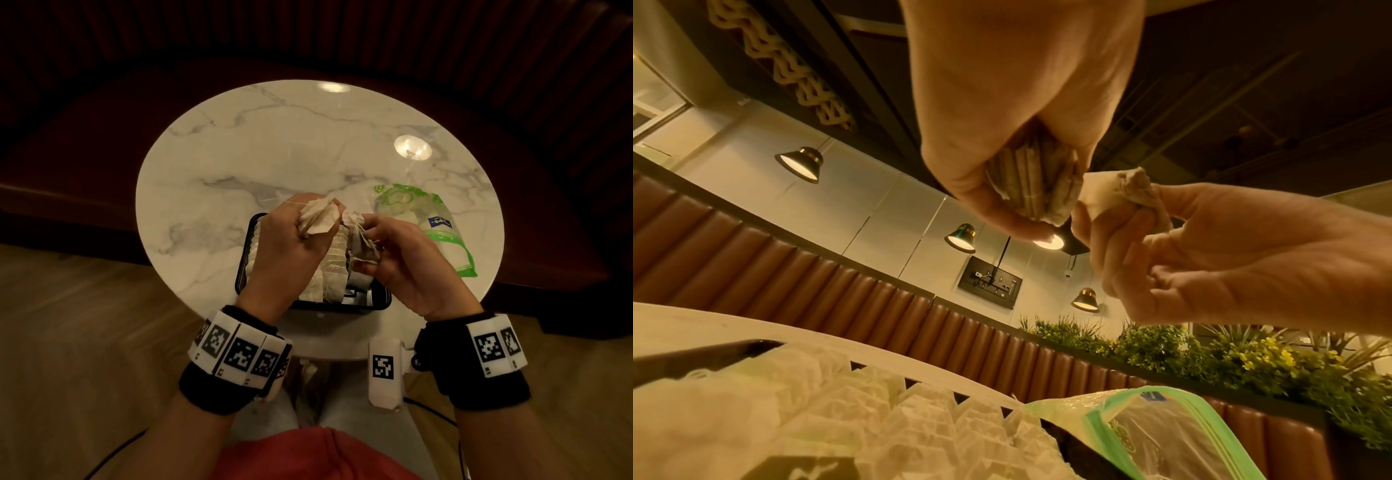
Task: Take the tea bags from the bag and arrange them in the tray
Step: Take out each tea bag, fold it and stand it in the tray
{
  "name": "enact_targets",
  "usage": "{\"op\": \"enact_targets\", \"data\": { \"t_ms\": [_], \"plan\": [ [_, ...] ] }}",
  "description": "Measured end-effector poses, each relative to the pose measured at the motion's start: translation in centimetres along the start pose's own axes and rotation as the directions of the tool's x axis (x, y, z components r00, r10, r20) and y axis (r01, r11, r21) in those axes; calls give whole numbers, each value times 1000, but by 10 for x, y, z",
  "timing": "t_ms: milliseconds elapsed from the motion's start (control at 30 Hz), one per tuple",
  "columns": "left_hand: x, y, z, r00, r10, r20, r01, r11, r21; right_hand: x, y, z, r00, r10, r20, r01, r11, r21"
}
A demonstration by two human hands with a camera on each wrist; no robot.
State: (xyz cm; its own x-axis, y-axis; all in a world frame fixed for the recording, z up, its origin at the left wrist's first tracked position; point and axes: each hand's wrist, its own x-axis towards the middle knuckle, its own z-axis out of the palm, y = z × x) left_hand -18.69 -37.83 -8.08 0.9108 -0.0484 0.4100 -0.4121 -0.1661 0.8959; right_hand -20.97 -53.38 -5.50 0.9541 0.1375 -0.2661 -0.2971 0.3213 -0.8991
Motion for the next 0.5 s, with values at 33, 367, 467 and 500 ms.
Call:
{"op": "enact_targets", "data": {
  "t_ms": [33, 367, 467, 500],
  "plan": [
    [0, 1, 0, 1000, -2, 6, 2, 1000, 6, 0, 0, 0, 1000, 0, 10, 0, 1000, -15],
    [3, 11, -6, 938, -318, 137, 346, 878, -329, -2, 2, -5, 997, -59, 51, 61, 998, -22],
    [2, 8, -6, 866, -452, 213, 499, 760, -416, -2, 3, -4, 993, -114, 32, 114, 993, 10],
    [2, 7, -6, 845, -482, 231, 534, 734, -420, -1, 3, -4, 991, -134, 13, 134, 991, 14]
  ]
}}
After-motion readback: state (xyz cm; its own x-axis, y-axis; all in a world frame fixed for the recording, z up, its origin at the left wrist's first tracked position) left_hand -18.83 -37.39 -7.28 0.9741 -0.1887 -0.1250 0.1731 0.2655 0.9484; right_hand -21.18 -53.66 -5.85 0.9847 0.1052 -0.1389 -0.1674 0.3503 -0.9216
